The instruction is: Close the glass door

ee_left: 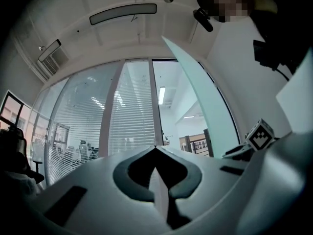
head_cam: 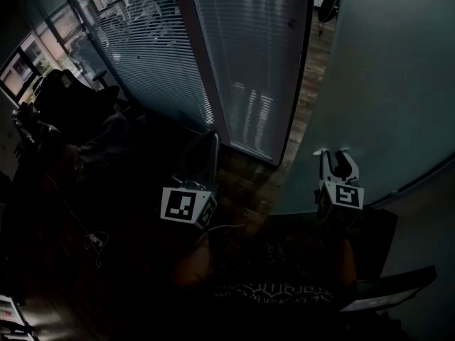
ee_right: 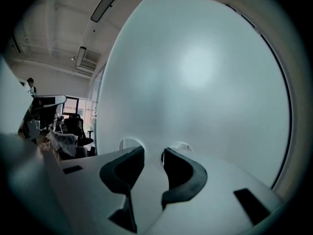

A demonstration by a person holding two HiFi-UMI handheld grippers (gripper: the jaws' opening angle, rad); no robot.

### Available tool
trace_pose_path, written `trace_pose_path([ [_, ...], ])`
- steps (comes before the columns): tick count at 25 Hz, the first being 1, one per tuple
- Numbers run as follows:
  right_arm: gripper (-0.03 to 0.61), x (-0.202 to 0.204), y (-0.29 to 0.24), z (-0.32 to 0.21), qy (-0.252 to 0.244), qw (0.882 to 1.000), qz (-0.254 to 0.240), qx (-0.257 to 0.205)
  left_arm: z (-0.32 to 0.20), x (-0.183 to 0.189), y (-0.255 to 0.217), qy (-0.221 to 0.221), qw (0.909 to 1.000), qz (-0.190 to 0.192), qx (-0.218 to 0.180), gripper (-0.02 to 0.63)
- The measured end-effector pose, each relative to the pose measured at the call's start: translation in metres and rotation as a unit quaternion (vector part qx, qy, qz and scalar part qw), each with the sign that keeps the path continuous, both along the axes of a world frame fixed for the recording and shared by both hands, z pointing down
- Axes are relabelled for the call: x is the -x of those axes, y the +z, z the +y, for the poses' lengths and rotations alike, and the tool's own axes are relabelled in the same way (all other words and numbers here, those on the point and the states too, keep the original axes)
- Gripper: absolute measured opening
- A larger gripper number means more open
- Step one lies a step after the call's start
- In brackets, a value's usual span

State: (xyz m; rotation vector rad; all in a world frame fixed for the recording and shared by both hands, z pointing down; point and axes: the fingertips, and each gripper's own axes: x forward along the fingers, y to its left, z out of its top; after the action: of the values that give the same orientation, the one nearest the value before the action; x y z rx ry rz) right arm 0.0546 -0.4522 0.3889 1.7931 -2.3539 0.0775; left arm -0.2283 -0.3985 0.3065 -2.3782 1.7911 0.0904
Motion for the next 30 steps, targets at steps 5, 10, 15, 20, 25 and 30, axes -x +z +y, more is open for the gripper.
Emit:
trace_pose_path([
  [5,0.126,0.008,-0.001,-0.010,0.007,1.000,0.004,-0.006,-0.014,0.004,-0.004,-0.002,0.9999,-0.003,-0.011,0.002],
  [10,0.124,0.008,-0.002,-0.039,0.009,1.000,0.012,0.003,-0.039,-0.006,-0.018,0.005,0.9994,0.003,-0.034,0.002],
  [15,0.118,0.008,-0.003,-0.071,0.006,1.000,-0.007,0.012,-0.064,-0.015,-0.022,-0.003,0.9992,0.011,-0.038,0.002],
  [20,0.113,0.008,-0.006,-0.099,0.009,1.000,-0.021,0.014,-0.081,-0.024,-0.016,0.005,0.9995,0.011,-0.028,0.002],
  [25,0.114,0.010,-0.002,-0.124,0.009,1.000,-0.022,0.017,-0.099,-0.017,-0.005,0.007,0.9997,0.010,-0.019,0.002],
  [30,0.114,0.011,-0.004,-0.153,0.020,0.999,-0.022,0.013,-0.130,-0.013,-0.001,0.021,0.9996,0.008,-0.019,0.002],
])
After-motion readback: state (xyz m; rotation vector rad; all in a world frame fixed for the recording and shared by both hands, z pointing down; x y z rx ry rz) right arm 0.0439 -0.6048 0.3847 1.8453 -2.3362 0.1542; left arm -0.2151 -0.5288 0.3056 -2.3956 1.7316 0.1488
